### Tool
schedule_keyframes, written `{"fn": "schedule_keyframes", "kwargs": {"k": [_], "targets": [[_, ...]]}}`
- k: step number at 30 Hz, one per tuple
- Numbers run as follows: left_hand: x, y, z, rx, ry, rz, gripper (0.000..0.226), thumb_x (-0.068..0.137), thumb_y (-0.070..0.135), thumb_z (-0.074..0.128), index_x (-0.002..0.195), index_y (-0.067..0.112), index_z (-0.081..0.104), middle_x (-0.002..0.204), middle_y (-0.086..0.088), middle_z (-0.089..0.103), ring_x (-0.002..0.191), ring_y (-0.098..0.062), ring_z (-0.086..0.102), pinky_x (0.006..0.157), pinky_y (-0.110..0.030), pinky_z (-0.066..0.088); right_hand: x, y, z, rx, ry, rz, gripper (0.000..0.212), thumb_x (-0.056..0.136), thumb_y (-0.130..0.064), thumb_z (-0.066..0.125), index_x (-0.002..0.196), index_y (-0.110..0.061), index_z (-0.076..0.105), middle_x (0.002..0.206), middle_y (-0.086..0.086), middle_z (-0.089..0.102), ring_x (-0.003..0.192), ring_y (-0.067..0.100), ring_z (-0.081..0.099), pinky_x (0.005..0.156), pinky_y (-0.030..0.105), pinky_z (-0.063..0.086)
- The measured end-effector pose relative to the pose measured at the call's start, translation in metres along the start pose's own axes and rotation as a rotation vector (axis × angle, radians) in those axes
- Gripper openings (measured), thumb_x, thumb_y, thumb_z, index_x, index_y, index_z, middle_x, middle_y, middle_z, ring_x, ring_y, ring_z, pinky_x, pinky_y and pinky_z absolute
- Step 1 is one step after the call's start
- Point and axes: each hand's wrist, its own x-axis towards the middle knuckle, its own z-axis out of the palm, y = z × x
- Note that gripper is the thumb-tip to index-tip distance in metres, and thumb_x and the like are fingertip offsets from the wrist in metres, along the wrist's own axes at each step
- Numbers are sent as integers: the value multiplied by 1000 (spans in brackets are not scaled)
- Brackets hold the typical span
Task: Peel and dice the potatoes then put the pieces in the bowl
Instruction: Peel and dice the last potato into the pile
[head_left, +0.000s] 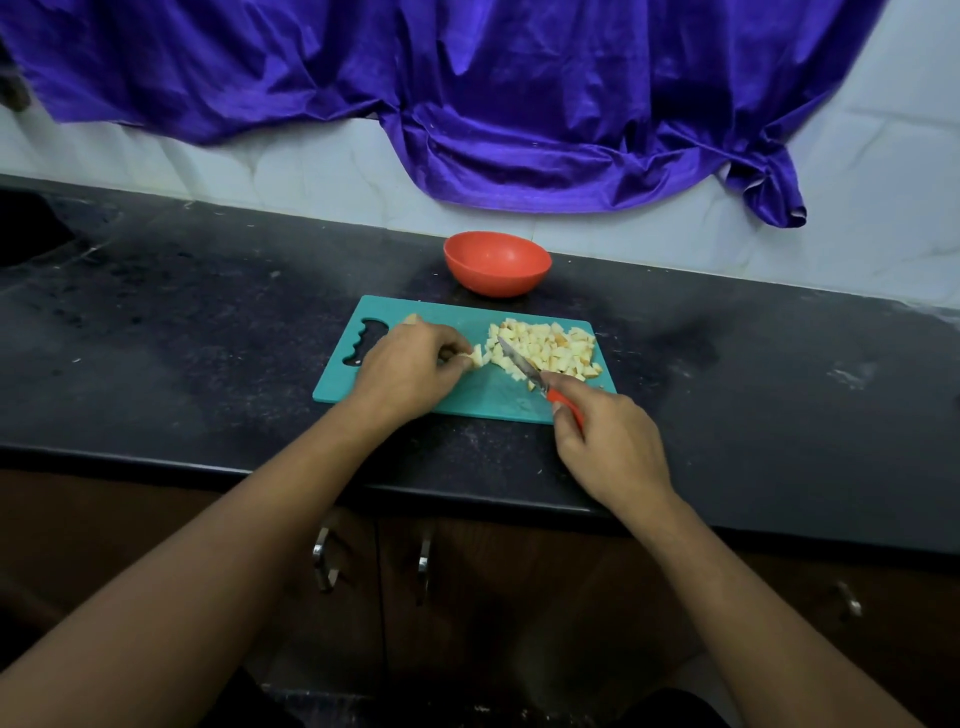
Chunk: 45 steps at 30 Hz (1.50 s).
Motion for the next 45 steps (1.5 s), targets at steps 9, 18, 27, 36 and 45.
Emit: {"fn": "schedule_keyframes", "kwargs": {"k": [9,18,27,36,45], "targets": [[-11,-13,-12,-146,-74,-95,12,90,37,77,100,32,80,109,9,73,105,-10,64,96,-38,52,-4,-4,-1,-34,5,-7,42,104,-31,50,144,-43,56,75,-14,57,52,6,51,49,23,35],[-9,-19,-14,-118,-83,-54,36,88,35,80,123,32,73,112,13,70,92,-6,59,94,-33,51,-4,-5,-1,-37,-6,1,41,105,-34,49,145,-42,55,78,-14,58,54,6,51,49,23,35],[-20,-18,-9,-81,-32,7,30,89,38,78,118,34,76,104,16,69,82,-2,52,80,-30,48,-3,-12,-4,147,-40,104,39,104,-34,52,141,-43,58,89,-10,68,57,9,55,52,26,38],[-23,-27,-12,-98,-71,61,38,89,35,78,127,32,71,105,15,68,76,3,58,69,-18,41,-8,-46,-4,-20,-101,104,41,104,-34,48,144,-40,54,101,-8,67,80,12,60,64,31,46],[-17,-28,-15,-110,-123,55,34,89,25,79,123,29,73,94,15,69,81,-3,63,84,-31,56,0,-59,-2,-16,-114,99,43,105,-32,48,147,-37,53,95,-6,66,78,13,59,63,32,46]]}}
